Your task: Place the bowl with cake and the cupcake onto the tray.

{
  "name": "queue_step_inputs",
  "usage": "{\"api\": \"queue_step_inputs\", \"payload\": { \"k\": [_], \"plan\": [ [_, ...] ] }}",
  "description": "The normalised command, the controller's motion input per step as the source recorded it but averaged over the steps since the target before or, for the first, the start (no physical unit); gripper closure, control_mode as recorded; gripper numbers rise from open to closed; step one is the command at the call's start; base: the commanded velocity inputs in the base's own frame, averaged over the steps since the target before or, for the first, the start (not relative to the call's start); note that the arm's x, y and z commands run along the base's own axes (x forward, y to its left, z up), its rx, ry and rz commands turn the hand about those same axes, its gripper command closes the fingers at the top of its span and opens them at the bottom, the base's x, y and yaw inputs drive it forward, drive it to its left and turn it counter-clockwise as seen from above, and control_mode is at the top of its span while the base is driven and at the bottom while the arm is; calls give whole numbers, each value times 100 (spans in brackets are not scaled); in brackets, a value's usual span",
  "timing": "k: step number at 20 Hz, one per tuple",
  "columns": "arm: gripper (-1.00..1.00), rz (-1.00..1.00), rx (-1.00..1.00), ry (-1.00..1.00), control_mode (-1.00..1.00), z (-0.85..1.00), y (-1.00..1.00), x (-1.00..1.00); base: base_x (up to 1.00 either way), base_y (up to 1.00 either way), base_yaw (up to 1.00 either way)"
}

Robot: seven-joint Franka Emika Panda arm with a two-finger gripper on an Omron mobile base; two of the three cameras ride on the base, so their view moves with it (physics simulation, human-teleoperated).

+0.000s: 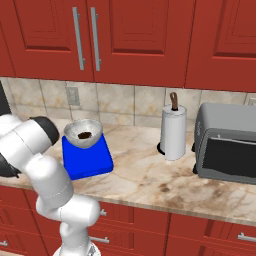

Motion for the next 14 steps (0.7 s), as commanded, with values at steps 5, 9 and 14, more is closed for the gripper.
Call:
{"api": "queue_step_inputs", "payload": {
  "k": [5,9,14],
  "plan": [
    [-100,0,0,0,-100,-9,4,3,0,0,0],
    [100,0,0,0,-100,-3,2,0,0,0,0],
    [100,0,0,0,-100,0,0,0,0,0,0]
  ]
}}
